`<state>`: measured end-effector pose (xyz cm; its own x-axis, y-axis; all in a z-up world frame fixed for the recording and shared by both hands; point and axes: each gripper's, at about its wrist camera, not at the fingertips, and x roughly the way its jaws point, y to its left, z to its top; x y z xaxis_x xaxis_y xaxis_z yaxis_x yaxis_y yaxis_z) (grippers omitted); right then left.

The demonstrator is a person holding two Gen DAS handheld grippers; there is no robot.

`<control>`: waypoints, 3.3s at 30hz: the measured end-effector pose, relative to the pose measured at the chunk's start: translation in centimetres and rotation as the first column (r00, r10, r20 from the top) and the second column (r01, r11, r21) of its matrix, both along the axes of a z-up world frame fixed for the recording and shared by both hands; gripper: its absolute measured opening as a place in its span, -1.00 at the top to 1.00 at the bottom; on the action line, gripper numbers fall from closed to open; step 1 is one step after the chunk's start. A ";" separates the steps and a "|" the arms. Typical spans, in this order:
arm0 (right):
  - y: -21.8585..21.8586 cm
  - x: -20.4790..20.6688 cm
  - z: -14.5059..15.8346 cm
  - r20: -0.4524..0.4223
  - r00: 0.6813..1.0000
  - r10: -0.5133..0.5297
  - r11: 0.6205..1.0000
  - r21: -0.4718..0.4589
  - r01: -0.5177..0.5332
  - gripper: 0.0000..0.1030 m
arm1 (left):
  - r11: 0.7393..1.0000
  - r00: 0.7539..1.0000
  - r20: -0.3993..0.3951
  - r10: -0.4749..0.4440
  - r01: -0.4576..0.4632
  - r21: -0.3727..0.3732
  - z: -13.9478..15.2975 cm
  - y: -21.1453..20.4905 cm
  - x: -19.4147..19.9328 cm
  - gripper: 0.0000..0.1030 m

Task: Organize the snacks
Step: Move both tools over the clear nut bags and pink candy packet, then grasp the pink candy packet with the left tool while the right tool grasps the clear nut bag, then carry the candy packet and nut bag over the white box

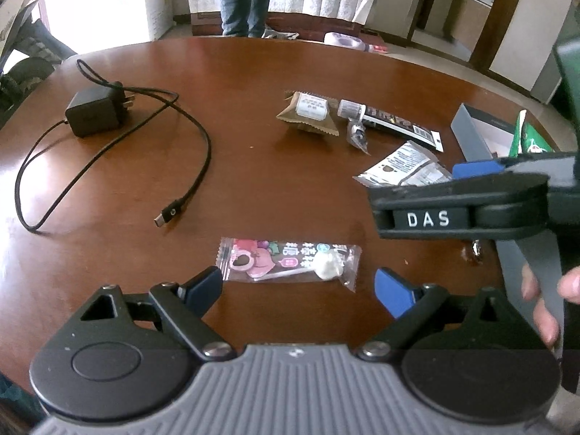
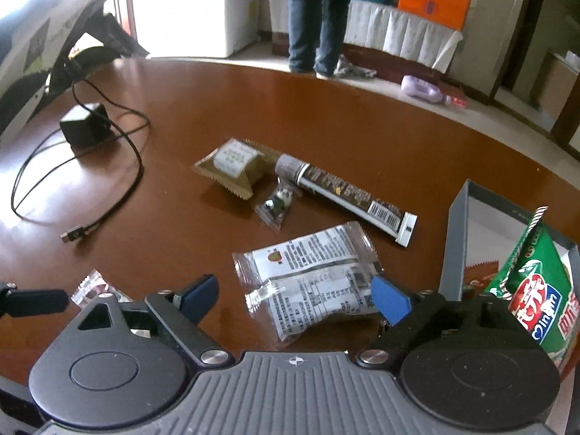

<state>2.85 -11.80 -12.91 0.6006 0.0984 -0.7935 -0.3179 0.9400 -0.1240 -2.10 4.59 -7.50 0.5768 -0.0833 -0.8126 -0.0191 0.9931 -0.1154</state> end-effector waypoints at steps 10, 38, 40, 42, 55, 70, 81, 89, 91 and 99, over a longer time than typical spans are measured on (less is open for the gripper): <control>0.5 -0.7 -0.5 0.071 0.997 0.041 0.997 -0.075 -0.035 -0.22 | 1.000 1.000 -0.006 0.008 -0.008 -0.011 -0.4 0.0 0.4 -0.80; -0.7 -0.2 0.4 0.007 0.999 -0.034 0.997 0.070 0.034 -0.69 | 0.999 0.998 0.047 -0.050 0.050 0.001 -0.8 -0.2 0.6 0.47; -0.6 0.3 -0.1 -0.015 0.999 -0.042 0.997 0.062 0.043 -0.72 | 0.999 0.998 0.050 -0.049 0.050 -0.008 -0.8 0.0 0.7 0.49; -0.4 0.5 -0.6 -0.020 0.999 -0.039 0.998 0.043 0.040 -0.63 | 0.999 0.998 0.049 -0.049 0.050 -0.017 -0.9 0.1 0.8 0.55; -0.5 -1.7 -0.2 0.114 0.993 -0.001 0.999 0.037 -0.003 -0.01 | 0.997 0.993 0.107 -0.055 0.059 -0.040 0.0 0.3 0.5 0.64; -3.6 -7.1 2.9 0.191 0.982 -0.005 0.978 0.203 -0.034 0.51 | 0.998 0.997 0.078 -0.017 0.022 -0.064 -0.5 0.0 0.9 0.54; -8.0 -10.7 4.6 0.203 0.979 -0.007 0.940 0.335 -0.063 0.62 | 0.996 0.992 0.111 0.056 -0.048 -0.075 -1.3 -1.4 1.7 -0.51; -10.6 -11.2 5.2 0.193 0.981 -0.010 0.908 0.412 -0.072 0.62 | 0.996 0.987 0.136 0.081 -0.083 0.015 -1.8 -2.5 2.8 -0.51; -11.1 -11.3 5.2 0.204 0.979 -0.007 0.905 0.417 -0.080 0.62 | 0.996 0.987 0.140 0.075 -0.081 0.040 -1.9 -2.7 3.0 -0.45; -13.3 -10.3 4.7 0.179 0.983 -0.041 0.874 0.483 -0.051 0.62 | 0.997 0.988 0.157 0.010 -0.022 0.075 -1.8 -3.5 3.0 0.48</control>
